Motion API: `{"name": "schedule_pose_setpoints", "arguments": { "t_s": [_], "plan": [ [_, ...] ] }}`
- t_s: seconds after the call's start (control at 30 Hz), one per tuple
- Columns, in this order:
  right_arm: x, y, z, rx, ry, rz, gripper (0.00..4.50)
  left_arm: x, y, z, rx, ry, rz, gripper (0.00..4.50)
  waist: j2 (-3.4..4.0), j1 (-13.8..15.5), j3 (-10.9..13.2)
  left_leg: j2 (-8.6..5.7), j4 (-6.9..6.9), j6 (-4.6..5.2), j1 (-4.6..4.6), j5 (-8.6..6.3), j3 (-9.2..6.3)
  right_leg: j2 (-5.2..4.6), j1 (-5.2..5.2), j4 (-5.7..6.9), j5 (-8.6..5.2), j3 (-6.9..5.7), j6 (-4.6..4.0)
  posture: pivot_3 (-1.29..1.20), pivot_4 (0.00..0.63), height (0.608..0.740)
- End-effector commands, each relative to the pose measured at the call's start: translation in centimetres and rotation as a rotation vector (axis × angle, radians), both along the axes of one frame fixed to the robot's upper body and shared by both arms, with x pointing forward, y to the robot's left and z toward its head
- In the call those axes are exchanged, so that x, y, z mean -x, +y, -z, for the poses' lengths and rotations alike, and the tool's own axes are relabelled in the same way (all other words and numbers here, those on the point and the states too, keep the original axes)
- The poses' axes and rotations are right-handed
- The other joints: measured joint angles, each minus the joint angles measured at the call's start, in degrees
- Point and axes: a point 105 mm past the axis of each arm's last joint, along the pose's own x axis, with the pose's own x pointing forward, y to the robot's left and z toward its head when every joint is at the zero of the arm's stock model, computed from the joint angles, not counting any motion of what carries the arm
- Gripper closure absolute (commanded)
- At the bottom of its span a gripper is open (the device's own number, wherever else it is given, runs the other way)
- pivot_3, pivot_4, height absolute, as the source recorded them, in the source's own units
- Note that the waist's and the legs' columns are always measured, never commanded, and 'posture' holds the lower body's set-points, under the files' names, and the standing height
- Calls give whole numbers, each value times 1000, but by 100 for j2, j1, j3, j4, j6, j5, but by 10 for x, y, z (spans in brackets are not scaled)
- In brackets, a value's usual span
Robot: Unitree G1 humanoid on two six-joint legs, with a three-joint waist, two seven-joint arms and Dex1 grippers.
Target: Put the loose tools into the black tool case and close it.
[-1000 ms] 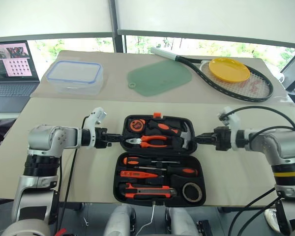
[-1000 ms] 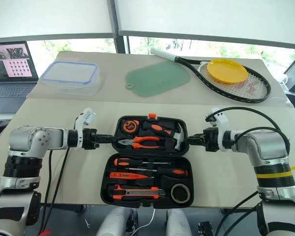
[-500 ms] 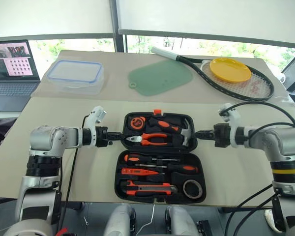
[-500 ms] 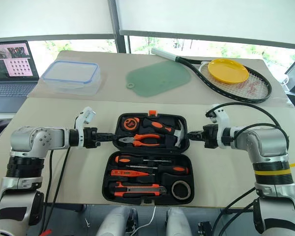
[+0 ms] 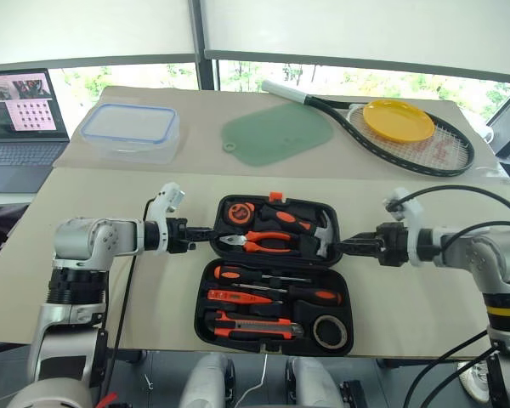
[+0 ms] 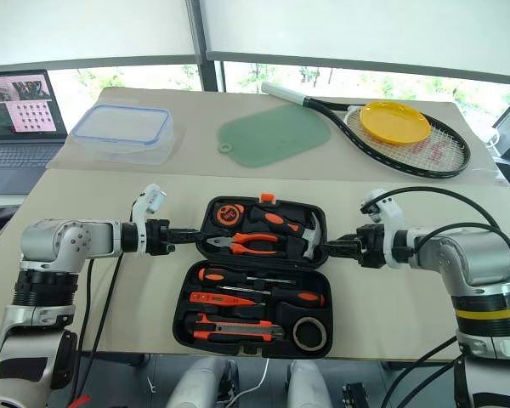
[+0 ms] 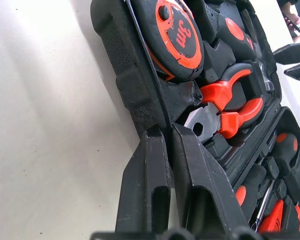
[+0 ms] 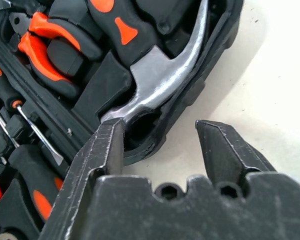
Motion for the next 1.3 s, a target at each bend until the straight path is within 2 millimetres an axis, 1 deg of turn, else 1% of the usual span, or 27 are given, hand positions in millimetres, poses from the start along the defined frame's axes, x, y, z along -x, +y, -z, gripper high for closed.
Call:
{"name": "schedule_pose_setpoints", "arguments": {
  "t_s": [0.03, 0.1, 0.13, 0.17, 0.27, 0.37, 0.43, 0.53, 0.67, 0.77, 0.8, 0.9, 0.97, 1.03, 1.1, 1.17, 1.3],
  "plan": [
    [-7, 7, -4, -19, -32, 6, 1790, -1, 0, -6, 15, -44, -2, 4500, 0, -4, 0, 0, 0, 0, 0, 0, 0, 0, 0, 0, 0, 0, 0, 0, 150, 738],
    [-9, 9, -3, -23, -32, 12, 1790, 0, -1, -6, 17, -43, 1, 4500, 0, -2, 0, 1, 0, -1, 1, 1, -1, 1, 0, 2, 0, -1, 0, 0, 150, 738],
    [-10, 11, -3, -26, -31, 11, 2323, 1, -2, -6, 17, -43, 4, 4500, 0, -1, 0, 0, 0, -1, 0, 1, -1, 1, -1, 1, 0, 0, 0, 0, 150, 738],
    [-10, 12, -3, -28, -30, 11, 2532, 1, -2, -6, 18, -43, 5, 4500, 0, -2, 0, 0, 0, 0, 0, 0, 0, 0, -1, 1, 0, 0, 0, 0, 150, 738],
    [-9, 16, -4, -34, -34, -2, 3455, 2, -3, -6, 16, -47, 11, 4500, 0, -10, 0, 1, 0, 0, 0, 0, 1, 0, -1, 0, 0, 1, 0, 0, 150, 738],
    [-11, 18, -8, -40, -50, -2, 4483, 3, -4, -8, 23, -54, 15, 4500, 0, -19, 0, 2, -1, -1, 3, 0, 0, 1, 1, 0, 0, 0, 0, 0, 150, 738],
    [-12, 19, -13, -50, -67, 1, 4483, 3, -5, -11, 32, -69, 20, 4500, 0, -25, 0, 2, -1, -1, 2, 0, 0, 1, 1, 0, 0, 0, 0, 0, 150, 738],
    [-18, 20, -23, -65, -118, 10, 4483, -1, -8, -20, 38, -153, 27, 4500, -1, -30, 1, 2, -1, -1, 2, 0, 0, 1, 0, 0, 0, 1, 0, 0, 150, 738],
    [-28, 22, -39, -61, -212, 17, 4483, -16, -14, -49, 70, -326, -2, 4500, -3, -21, 3, 1, -1, -2, -6, 1, 0, 1, -7, 1, 1, 1, -1, 0, 150, 738],
    [-42, 19, -56, -47, -333, 57, 4483, -28, -17, -75, 79, -479, -35, 4500, -7, 0, 10, -1, 0, -3, -16, 2, 0, 0, -14, -2, 2, -1, 1, 0, 150, 738],
    [-46, 17, -61, -41, -370, 69, 4483, -31, -19, -80, 72, -527, -40, 4500, -8, -1, 11, -1, 0, -4, -23, 3, 0, 0, -20, -1, 3, -1, 1, 0, 150, 738],
    [-54, 12, -68, -2, -460, 91, 4483, -33, -22, -87, 50, -620, -37, 4500, -7, -2, 11, -4, 0, -39, -42, 23, 2, 0, -35, -10, 5, -1, 5, 0, 150, 738],
    [-61, 5, -70, 43, -547, 135, 4483, -32, -27, -84, 13, -695, -27, 4500, -7, -4, 11, -4, -3, -38, -43, 23, 7, 0, -35, -11, 5, -1, 6, 0, 150, 738],
    [-64, 0, -69, 95, -624, 161, 4483, -30, -29, -75, -56, -764, -21, 4500, -7, -4, 11, -6, -7, -38, -52, 23, 9, 1, -35, -12, 9, -2, 14, 0, 150, 738],
    [-60, 3, -62, 152, -679, 122, 4483, -31, -25, -64, -115, -814, -45, 4500, -7, -3, 11, -8, -9, -34, -57, 21, 12, 0, -35, -24, 11, -1, 20, 0, 150, 738],
    [-54, 6, -55, 156, -706, 113, 4483, -32, -18, -54, -158, -843, -99, 4500, -7, 7, 11, -9, -14, -33, -65, 20, 13, -1, -40, -32, 11, -5, 23, 0, 150, 738],
    [-47, 5, -45, 234, -807, 100, 4483, -31, -8, -42, -233, -907, -167, 4500, -6, 8, 10, -8, -16, -34, -84, 20, 15, -3, -63, -31, 11, -5, 24, 0, 150, 738]
  ]
}}
